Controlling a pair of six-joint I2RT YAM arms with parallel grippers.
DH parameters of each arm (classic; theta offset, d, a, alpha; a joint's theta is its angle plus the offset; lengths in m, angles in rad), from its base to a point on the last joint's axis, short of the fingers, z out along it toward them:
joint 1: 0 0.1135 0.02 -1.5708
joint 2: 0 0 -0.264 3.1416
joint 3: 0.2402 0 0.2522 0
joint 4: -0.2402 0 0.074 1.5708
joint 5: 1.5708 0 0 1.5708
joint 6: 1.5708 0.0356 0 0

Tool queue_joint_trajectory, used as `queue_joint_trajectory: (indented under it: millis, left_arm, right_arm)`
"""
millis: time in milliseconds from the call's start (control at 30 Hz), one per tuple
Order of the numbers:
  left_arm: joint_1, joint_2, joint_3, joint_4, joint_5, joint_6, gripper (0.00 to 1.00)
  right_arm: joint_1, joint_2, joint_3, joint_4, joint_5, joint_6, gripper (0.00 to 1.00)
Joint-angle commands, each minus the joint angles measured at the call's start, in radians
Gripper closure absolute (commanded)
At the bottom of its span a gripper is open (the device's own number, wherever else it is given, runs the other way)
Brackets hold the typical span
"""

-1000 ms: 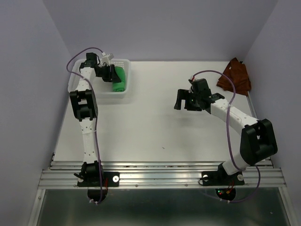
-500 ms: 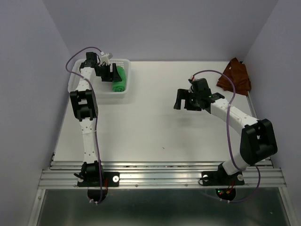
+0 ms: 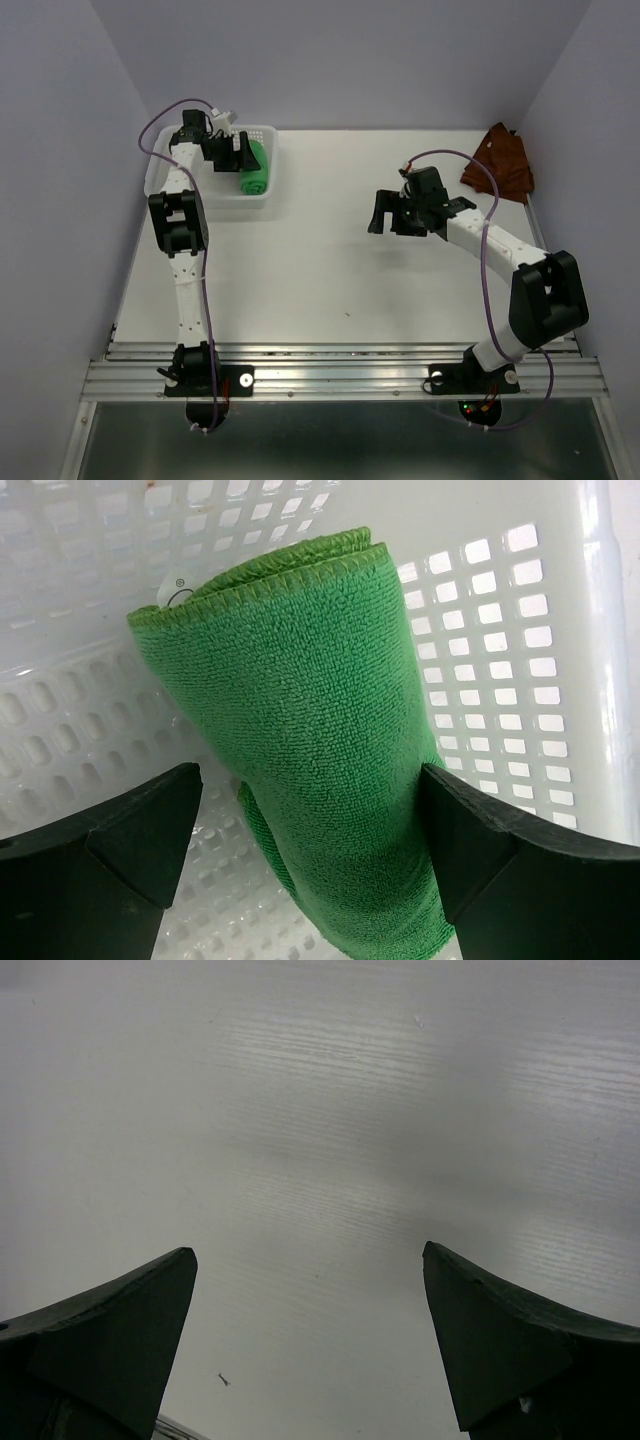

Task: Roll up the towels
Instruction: Place the rolled towel into the container, then move the towel to the center of the board

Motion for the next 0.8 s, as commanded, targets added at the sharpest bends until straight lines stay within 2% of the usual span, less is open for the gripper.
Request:
queue_joint_trajectory:
  millis: [0, 233, 500, 767]
  left_arm:
    - [0.018, -0.095, 0.043, 0.036, 0.028, -0.035, 0.01]
    - [0.028, -0.133, 0.022, 0.086, 0.079, -0.081, 0.01]
    - [0.031, -0.127, 0.017, 0.136, 0.06, -0.115, 0.01]
    - [0.028, -0.107, -0.003, 0.26, 0.111, -0.236, 0.01]
  right_arm:
    - [-0.002, 0.001, 0.049, 0.007, -0.017, -0.005, 0.0]
    - [-0.002, 0.007, 0.046, 0.008, -0.026, -0.008, 0.0]
    - [-0.002, 0.016, 0.047, 0.013, -0.034, -0.011, 0.0]
    - [-0.002, 0.033, 0.058, 0.015, -0.037, -0.012, 0.0]
